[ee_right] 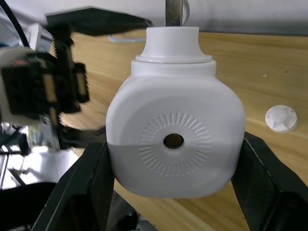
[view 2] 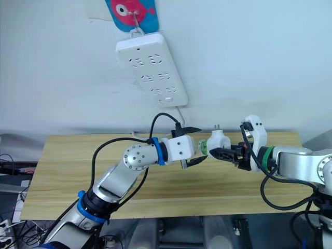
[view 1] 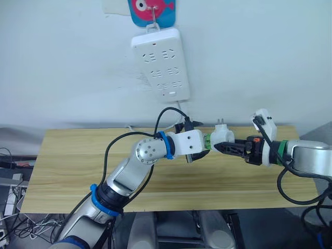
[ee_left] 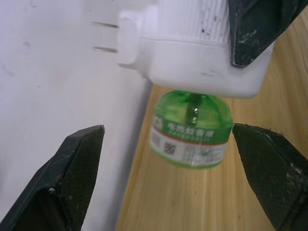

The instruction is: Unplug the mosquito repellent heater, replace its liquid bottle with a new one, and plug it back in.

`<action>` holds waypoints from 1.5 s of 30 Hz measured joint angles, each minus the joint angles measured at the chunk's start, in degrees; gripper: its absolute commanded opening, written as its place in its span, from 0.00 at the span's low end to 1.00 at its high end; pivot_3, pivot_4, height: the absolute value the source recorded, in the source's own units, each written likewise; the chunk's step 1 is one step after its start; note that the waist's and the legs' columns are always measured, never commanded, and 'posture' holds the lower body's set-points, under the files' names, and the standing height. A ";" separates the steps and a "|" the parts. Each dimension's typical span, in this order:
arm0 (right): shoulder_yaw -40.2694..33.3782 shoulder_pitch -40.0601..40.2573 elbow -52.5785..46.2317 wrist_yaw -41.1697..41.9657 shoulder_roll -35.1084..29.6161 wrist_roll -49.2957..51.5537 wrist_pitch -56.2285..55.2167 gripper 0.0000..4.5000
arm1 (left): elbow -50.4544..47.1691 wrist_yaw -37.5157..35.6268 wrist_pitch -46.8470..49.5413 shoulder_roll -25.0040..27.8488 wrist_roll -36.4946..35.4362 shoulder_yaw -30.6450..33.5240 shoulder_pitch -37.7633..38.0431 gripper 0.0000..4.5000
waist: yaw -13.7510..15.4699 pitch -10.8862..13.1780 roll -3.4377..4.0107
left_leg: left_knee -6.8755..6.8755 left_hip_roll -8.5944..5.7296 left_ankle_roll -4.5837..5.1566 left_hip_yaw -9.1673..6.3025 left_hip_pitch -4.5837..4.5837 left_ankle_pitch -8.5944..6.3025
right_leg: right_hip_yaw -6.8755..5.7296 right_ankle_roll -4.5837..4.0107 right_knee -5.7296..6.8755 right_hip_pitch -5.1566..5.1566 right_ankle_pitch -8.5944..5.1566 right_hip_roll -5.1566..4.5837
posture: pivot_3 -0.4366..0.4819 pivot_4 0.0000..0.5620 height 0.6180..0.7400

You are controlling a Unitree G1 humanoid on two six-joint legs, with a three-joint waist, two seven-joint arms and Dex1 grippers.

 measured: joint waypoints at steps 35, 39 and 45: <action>1.01 6.70 -12.29 2.50 -8.35 -0.39 -15.24 0.99 | 1.63 0.90 2.39 -8.96 -5.13 4.60 6.84 0.51 | -0.11 -0.01 0.00 | -0.01 0.03 -0.03 -0.05 -0.05 0.02 | -0.08 0.01 -0.10 0.00 0.00 -0.03 | 0.17 0.60 1.00; -1.93 13.25 -24.45 2.48 -3.89 -12.95 -20.77 0.99 | 1.51 2.90 4.26 -16.14 -13.65 9.33 11.95 0.51 | -0.26 -0.04 0.02 | 0.01 0.02 -0.19 -0.05 -0.02 0.11 | -0.06 0.03 -0.04 -0.01 -0.02 -0.02 | 0.16 0.59 1.00; 2.85 14.23 -30.20 2.04 6.29 -30.13 -27.29 0.99 | 1.04 6.27 9.57 -20.68 -21.10 13.45 12.77 0.51 | -0.85 -0.07 0.02 | 0.05 -0.03 -0.41 -0.02 0.16 0.24 | 0.05 0.05 0.26 -0.01 -0.02 -0.02 | 0.14 0.58 1.00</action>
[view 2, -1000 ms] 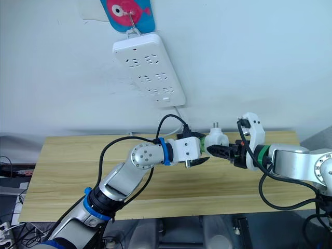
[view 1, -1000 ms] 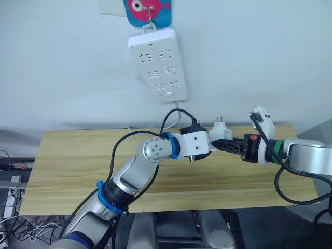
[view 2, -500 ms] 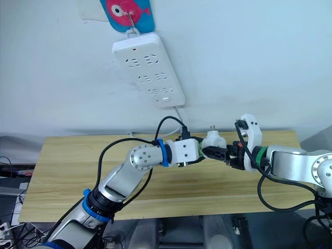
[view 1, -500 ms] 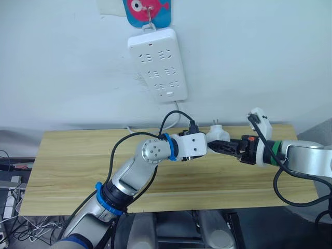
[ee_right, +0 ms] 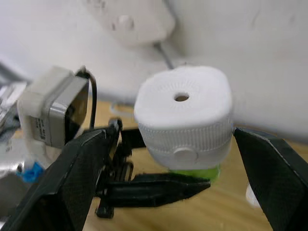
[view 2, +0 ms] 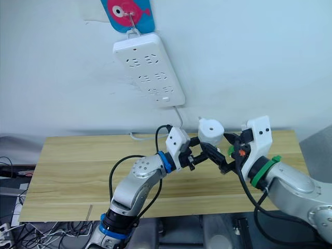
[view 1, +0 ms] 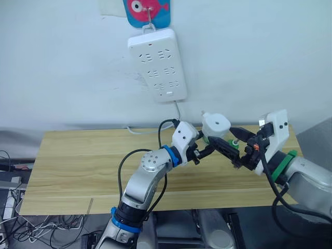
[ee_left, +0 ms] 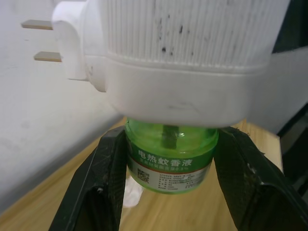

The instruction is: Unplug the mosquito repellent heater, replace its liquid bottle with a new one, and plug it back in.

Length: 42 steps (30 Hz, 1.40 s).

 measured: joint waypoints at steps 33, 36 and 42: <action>8.23 -1.33 2.31 7.10 17.31 -30.18 0.07 0.67 | -5.57 1.33 4.10 3.95 -7.77 -1.28 1.96 0.93 | -1.09 -0.09 0.00 | -0.04 0.02 -0.16 -0.02 0.00 0.09 | -0.01 -0.01 0.12 -0.05 0.00 0.01 | 0.19 0.56 1.00; 7.51 -1.63 2.36 7.76 17.49 -30.42 0.28 0.67 | -10.22 -1.65 5.14 9.51 -11.50 1.26 5.16 1.00 | -1.15 -0.09 0.01 | -0.08 0.06 -0.17 -0.01 0.00 0.10 | 0.02 -0.01 0.15 -0.11 0.00 0.02 | 0.20 0.58 1.00; 7.42 -3.41 2.45 10.60 16.84 -32.91 0.46 0.67 | -11.89 -8.56 4.16 23.49 -18.06 15.12 8.68 1.00 | -0.97 -0.09 0.01 | -0.07 0.06 -0.25 -0.05 0.03 0.15 | 0.05 -0.03 0.58 -0.31 -0.02 0.03 | 0.24 0.59 1.00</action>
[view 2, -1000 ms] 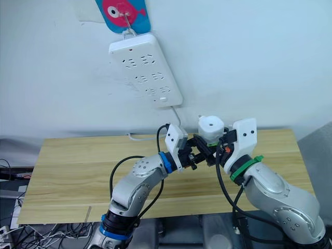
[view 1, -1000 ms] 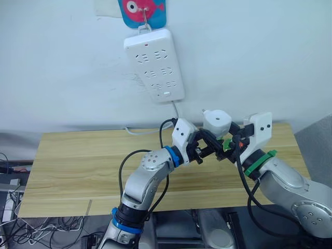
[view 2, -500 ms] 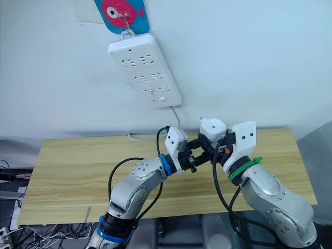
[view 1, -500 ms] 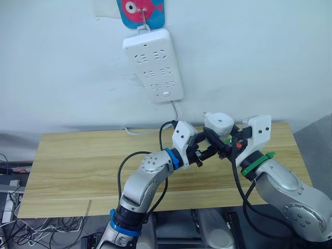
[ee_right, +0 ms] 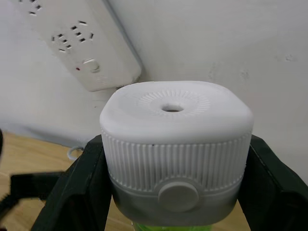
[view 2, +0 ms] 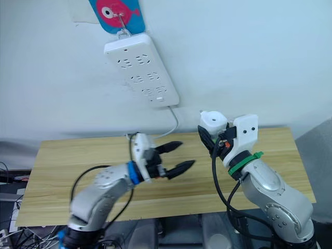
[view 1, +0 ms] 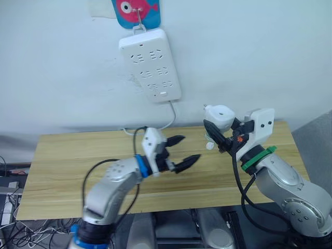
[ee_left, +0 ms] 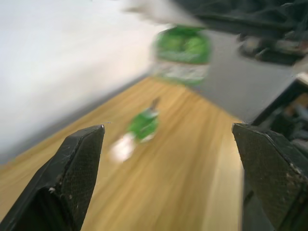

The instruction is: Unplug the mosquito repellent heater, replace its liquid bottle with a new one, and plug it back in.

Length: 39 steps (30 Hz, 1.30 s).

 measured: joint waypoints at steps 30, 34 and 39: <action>0.01 -6.60 1.97 7.24 2.73 -3.77 3.66 0.67 | 53.97 -21.22 -28.28 2.19 8.16 3.16 -38.50 1.00 | 5.22 0.03 -0.10 | 0.07 -0.22 -0.10 -0.51 -0.32 0.41 | -0.50 -0.04 0.22 -0.12 0.14 -0.07 | 0.23 0.58 1.00; 0.01 -6.71 1.96 7.24 3.15 -3.79 4.18 0.67 | 55.08 -23.80 -29.46 0.14 8.35 2.18 -40.79 1.00 | 4.86 0.02 -0.11 | 0.08 -0.22 -0.11 -0.55 -0.45 0.42 | -0.55 -0.04 0.12 -0.14 0.14 -0.08 | 0.23 0.58 1.00; -0.40 -6.71 1.96 7.21 3.28 -3.87 4.36 0.67 | 55.08 -24.84 -29.92 -0.02 8.37 2.01 -41.16 1.00 | 3.81 0.02 -0.11 | 0.01 -0.13 -0.11 -0.58 -0.45 0.44 | -0.58 -0.06 0.15 -0.21 0.13 0.00 | 0.23 0.57 1.00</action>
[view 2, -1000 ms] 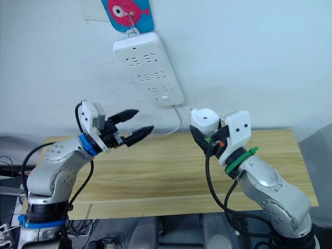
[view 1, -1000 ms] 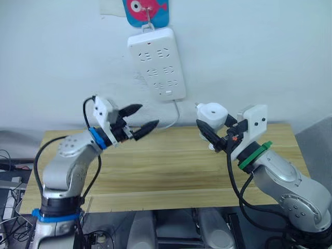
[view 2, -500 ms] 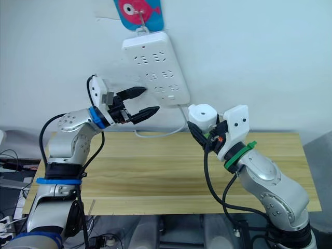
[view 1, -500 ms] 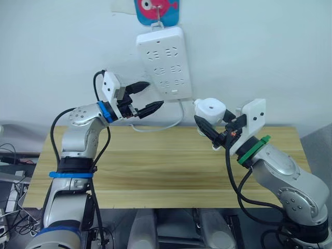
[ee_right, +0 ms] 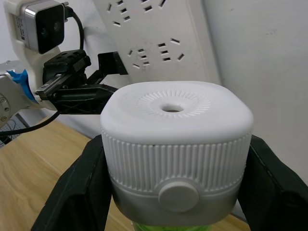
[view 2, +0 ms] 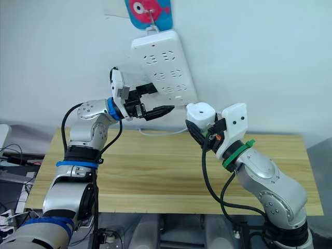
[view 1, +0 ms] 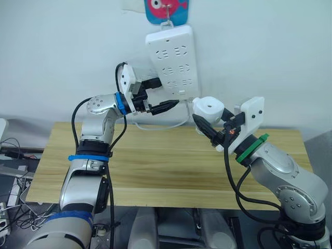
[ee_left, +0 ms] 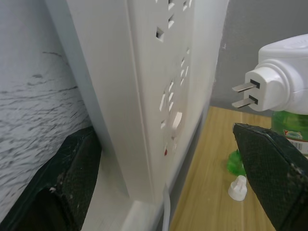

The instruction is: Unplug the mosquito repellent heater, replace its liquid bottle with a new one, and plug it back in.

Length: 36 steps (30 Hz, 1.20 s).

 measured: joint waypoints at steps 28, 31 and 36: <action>-0.57 -2.44 -2.36 -1.57 1.96 1.50 2.40 0.67 | -9.51 -1.86 17.49 3.37 -5.18 0.65 0.89 0.30 | -2.52 0.00 0.00 | -0.09 0.06 -0.15 0.17 0.05 0.10 | 0.22 -0.02 -0.01 -0.09 -0.01 0.04 | 0.23 0.58 1.00; -0.57 -4.32 -2.36 -1.99 2.35 1.77 3.06 0.67 | -9.76 -0.97 18.70 3.40 -5.39 0.66 0.93 0.30 | -2.57 0.00 0.00 | -0.08 0.07 -0.12 0.18 0.07 0.08 | 0.25 -0.02 0.04 -0.10 -0.01 0.04 | 0.23 0.57 1.00; 1.20 -8.97 -2.38 -4.01 5.14 2.28 5.23 0.67 | -10.05 -0.79 19.80 3.48 -5.71 0.70 0.94 0.30 | -2.63 0.00 0.00 | -0.08 0.08 -0.10 0.19 0.10 0.07 | 0.27 -0.02 0.07 -0.10 -0.01 0.06 | 0.22 0.58 1.00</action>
